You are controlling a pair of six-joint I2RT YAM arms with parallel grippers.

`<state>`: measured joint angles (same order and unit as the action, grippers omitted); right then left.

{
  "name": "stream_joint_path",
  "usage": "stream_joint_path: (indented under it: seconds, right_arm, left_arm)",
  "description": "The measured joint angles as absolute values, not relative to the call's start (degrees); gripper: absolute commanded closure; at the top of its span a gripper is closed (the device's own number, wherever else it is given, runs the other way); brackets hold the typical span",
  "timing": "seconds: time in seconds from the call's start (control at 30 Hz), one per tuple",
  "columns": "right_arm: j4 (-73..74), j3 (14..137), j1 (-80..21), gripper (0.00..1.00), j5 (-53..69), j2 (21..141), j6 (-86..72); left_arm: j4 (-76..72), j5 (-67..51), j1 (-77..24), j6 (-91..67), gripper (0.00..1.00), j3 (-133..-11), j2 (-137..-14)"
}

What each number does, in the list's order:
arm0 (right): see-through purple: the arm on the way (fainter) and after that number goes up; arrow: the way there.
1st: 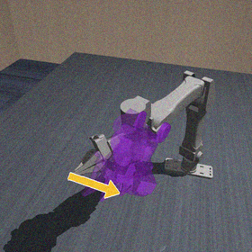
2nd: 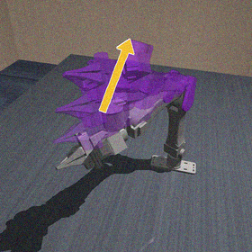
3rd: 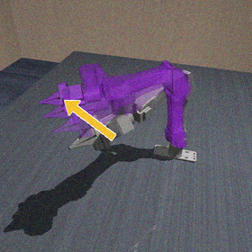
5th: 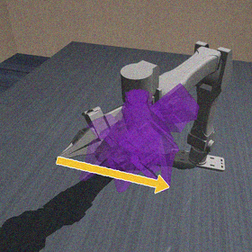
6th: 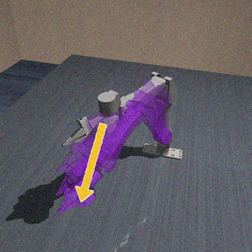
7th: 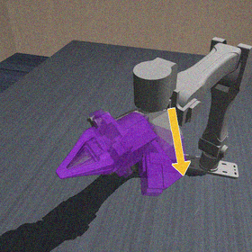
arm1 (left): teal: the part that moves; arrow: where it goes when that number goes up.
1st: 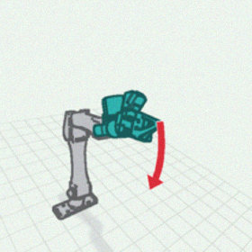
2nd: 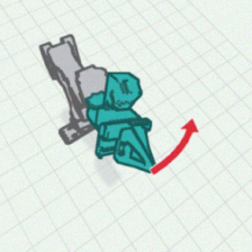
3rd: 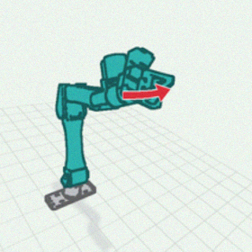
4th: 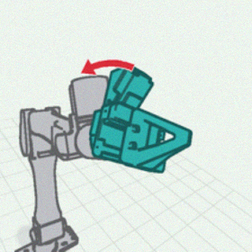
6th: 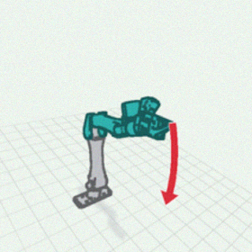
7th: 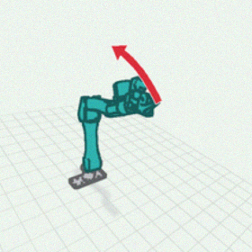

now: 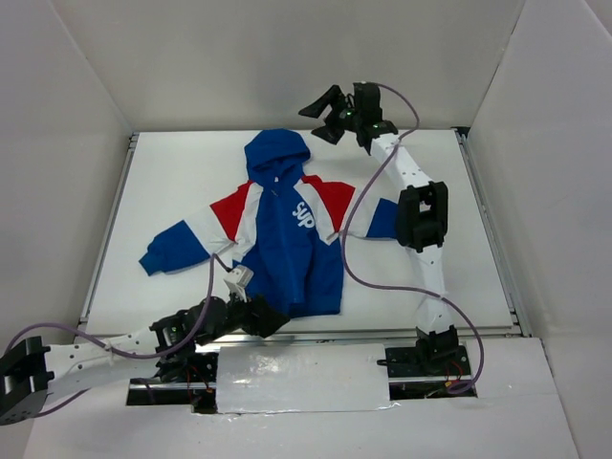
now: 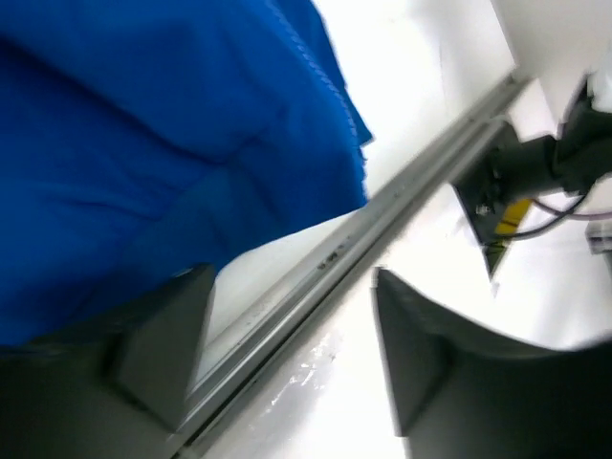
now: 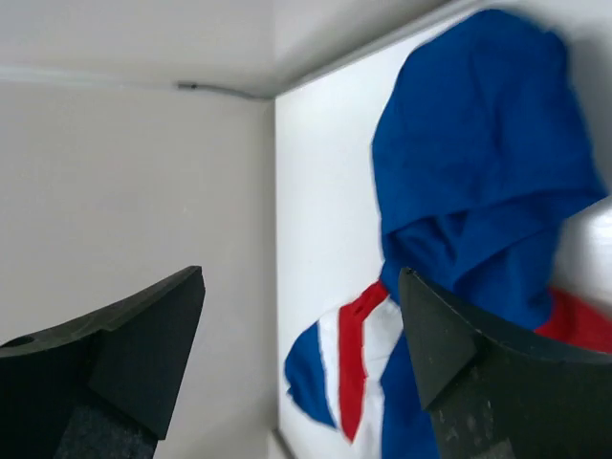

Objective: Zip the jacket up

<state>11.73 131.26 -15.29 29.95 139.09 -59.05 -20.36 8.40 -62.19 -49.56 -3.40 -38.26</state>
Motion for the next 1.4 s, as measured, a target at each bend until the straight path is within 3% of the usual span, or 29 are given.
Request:
stream_joint_path:
  seconds: [0.1,0.13,0.23,0.4,0.67,0.83,1.0,1.4]
  right_arm:
    - [14.33,131.72,-13.61,0.06,27.49,137.47,-54.65]
    - [15.75,131.70,-13.50,0.00,26.48,136.25,-53.01]
    - [20.43,128.16,-13.93,0.00,23.22,128.46,-47.35]
    - [24.86,112.07,-15.03,0.00,17.85,100.31,-35.73]
    - [29.12,88.44,-15.55,0.00,5.63,50.17,-25.39]
    - [34.39,75.24,-15.55,0.00,-1.85,27.24,-26.20]
    - [43.22,69.23,-15.55,0.00,-6.24,19.18,-27.42]
    - [52.29,64.12,-15.62,0.00,-10.35,16.40,-26.89]
  left_arm:
    - [-10.55,11.81,-62.19,-51.07,0.08,-7.49,-34.85]
    - [-6.90,13.50,-62.19,-51.51,0.05,-9.56,-34.06]
    - [6.74,20.58,-62.17,-54.35,0.01,-19.79,-33.87]
    - [28.88,33.28,-56.71,-59.27,0.01,-42.78,-42.09]
    - [46.11,35.83,-24.95,-50.17,0.01,-67.64,-46.26]
    - [50.19,41.82,-22.90,-44.60,0.01,-76.18,-44.36]
    - [54.26,44.91,-22.90,-39.24,0.01,-72.40,-35.44]
    - [59.37,47.22,-23.40,-39.35,0.01,-64.90,-25.36]
